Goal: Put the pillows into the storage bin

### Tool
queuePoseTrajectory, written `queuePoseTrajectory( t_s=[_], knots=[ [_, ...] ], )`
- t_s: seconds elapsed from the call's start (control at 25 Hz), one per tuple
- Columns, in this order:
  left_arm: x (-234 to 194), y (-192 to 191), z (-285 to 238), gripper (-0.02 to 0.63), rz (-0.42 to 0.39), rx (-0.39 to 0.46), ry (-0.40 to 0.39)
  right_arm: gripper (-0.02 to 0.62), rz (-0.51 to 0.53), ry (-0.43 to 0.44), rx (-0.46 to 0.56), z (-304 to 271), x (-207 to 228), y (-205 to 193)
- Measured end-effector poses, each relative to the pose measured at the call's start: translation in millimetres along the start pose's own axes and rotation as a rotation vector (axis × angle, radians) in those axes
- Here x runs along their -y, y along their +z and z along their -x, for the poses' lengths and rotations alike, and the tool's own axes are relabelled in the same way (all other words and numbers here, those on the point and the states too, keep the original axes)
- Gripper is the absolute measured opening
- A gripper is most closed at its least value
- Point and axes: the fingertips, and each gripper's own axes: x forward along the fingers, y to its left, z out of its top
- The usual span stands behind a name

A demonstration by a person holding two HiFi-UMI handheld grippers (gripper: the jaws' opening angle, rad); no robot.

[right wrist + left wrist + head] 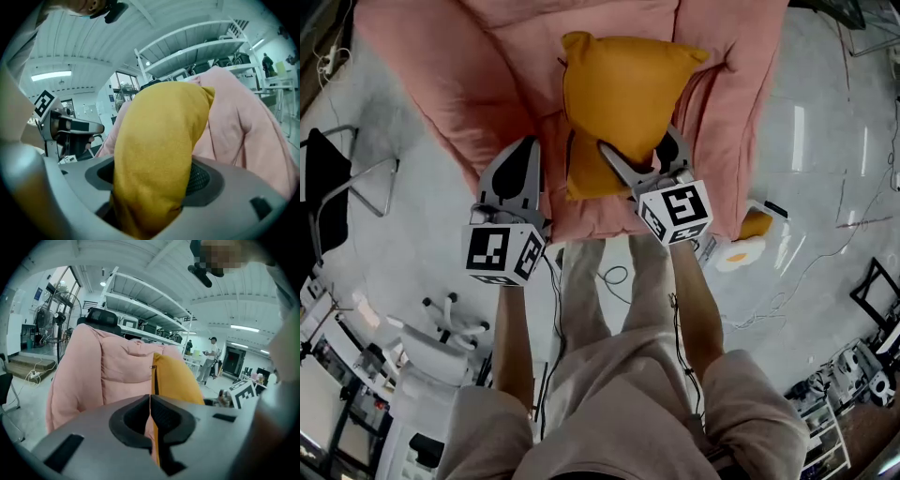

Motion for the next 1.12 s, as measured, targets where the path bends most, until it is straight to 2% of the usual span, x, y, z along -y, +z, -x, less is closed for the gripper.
queuePoseTrajectory(
  t_s=[0.32, 0.6, 0.88, 1.12],
  knots=[
    [59, 59, -19, 0.012, -0.083, 0.064, -0.073, 0.388, 0.046, -0.114, 0.15, 71, 47, 87],
    [150, 93, -43, 0.012, -0.157, 0.085, -0.184, 0.388, 0.055, -0.252, 0.26, 165, 106, 130],
    [295, 97, -93, 0.012, -0.249, 0.059, -0.398, 0.388, 0.011, -0.5, 0.317, 301, 203, 122],
    [451, 69, -118, 0.012, -0.343, 0.008, -0.632, 0.388, -0.083, -0.755, 0.365, 451, 271, 70]
  ],
)
